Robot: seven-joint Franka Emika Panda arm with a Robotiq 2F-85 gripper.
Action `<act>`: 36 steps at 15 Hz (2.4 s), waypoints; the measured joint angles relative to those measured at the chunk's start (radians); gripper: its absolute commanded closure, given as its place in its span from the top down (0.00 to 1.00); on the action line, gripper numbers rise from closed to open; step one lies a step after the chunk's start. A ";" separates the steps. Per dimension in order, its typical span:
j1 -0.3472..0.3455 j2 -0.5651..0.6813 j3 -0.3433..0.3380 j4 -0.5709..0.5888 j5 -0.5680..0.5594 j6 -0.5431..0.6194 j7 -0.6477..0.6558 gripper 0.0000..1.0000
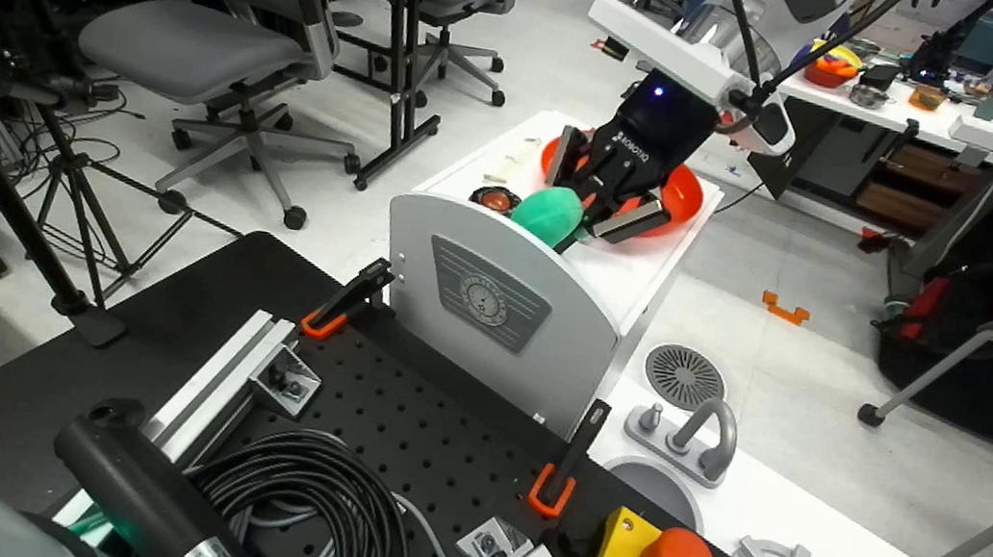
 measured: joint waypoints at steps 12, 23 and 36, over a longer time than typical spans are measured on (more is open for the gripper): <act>0.000 -0.105 -0.001 -0.016 0.000 0.008 0.012 0.05; 0.002 -0.191 -0.001 -0.069 -0.001 0.017 0.069 0.05; 0.020 -0.198 -0.001 -0.086 -0.012 0.014 0.132 0.05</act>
